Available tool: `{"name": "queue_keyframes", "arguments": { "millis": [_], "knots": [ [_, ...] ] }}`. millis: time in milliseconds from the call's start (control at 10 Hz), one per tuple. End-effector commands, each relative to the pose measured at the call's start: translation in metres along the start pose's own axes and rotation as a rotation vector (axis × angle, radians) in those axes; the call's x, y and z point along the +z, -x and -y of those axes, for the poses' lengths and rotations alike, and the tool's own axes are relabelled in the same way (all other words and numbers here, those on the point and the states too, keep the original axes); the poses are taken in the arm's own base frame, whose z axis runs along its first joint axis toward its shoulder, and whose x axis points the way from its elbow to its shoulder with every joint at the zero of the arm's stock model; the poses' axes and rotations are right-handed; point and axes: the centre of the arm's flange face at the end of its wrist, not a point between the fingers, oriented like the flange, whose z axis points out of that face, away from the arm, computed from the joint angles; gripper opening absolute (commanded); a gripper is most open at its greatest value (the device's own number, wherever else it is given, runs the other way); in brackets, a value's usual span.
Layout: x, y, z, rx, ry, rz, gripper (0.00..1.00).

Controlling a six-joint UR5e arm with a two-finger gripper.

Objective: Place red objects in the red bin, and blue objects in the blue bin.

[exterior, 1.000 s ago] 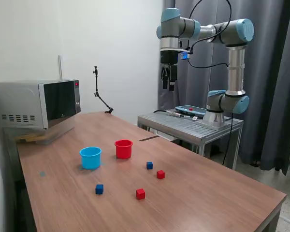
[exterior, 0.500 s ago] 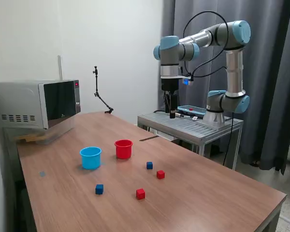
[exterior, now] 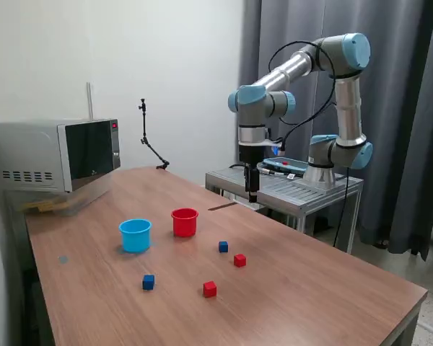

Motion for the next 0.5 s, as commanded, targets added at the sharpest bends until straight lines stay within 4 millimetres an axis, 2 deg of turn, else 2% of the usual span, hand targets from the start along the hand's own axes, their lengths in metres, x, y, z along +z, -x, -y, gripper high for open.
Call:
{"name": "queue_keyframes", "arguments": {
  "millis": [0, 100, 200, 400],
  "knots": [
    [0.026, -0.008, -0.006, 0.027, 0.006, -0.004, 1.0],
    [0.036, -0.018, -0.004, 0.014, 0.015, -0.01, 1.0],
    [0.044, -0.021, -0.007, 0.012, 0.012, -0.014, 1.0],
    [0.073, -0.025, -0.01, 0.012, 0.006, -0.011, 1.0]
  ]
}}
